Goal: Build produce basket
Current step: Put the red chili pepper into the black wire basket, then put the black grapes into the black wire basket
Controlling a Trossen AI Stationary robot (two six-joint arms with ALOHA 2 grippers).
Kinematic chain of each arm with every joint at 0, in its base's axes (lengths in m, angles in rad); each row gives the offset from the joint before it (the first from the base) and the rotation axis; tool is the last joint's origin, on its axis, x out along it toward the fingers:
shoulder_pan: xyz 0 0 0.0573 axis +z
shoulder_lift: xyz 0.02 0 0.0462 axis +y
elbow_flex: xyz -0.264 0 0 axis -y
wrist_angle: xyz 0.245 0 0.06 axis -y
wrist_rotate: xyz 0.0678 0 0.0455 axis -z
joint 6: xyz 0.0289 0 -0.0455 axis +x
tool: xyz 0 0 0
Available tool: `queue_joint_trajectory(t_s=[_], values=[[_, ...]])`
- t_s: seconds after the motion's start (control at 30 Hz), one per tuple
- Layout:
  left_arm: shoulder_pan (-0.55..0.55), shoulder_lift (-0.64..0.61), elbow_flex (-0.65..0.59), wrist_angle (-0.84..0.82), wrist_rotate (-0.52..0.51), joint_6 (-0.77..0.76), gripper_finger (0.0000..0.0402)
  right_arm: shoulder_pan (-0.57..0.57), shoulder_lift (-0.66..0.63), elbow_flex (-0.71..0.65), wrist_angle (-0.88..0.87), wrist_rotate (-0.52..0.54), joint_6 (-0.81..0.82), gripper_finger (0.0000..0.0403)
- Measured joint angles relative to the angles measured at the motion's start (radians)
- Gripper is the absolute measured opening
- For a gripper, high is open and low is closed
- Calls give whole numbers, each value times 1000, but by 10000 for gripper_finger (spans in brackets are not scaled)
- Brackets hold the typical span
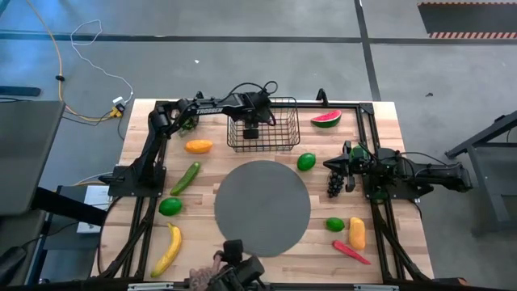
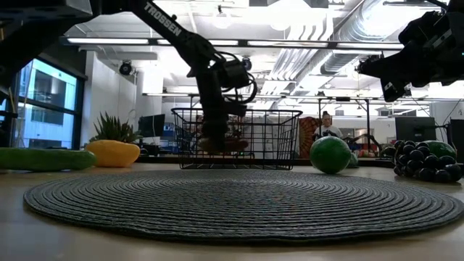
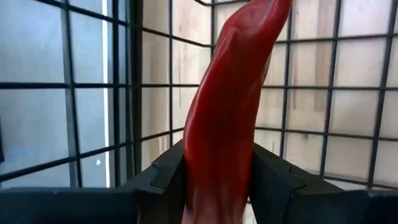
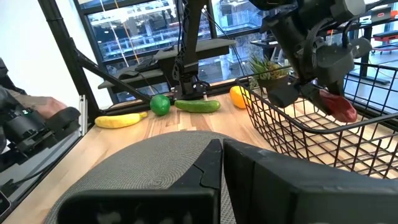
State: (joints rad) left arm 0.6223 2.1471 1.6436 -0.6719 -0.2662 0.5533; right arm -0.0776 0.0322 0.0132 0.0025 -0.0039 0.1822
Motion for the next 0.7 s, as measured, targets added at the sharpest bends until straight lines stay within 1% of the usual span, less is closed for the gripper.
queue_joint_trajectory(t_s=[0.1,0.23,0.33,0.53,0.7], values=[[4,0,0,-9,-6,1,130,0,0,0,0,0,0,0],[5,0,0,-20,-6,12,146,0,0,0,0,0,0,0],[5,0,0,-24,-10,45,164,0,0,0,0,0,0,0],[3,0,0,-51,-50,40,209,0,0,0,0,0,0,0],[-16,-40,7,-93,-63,76,241,0,0,0,0,0,0,0]])
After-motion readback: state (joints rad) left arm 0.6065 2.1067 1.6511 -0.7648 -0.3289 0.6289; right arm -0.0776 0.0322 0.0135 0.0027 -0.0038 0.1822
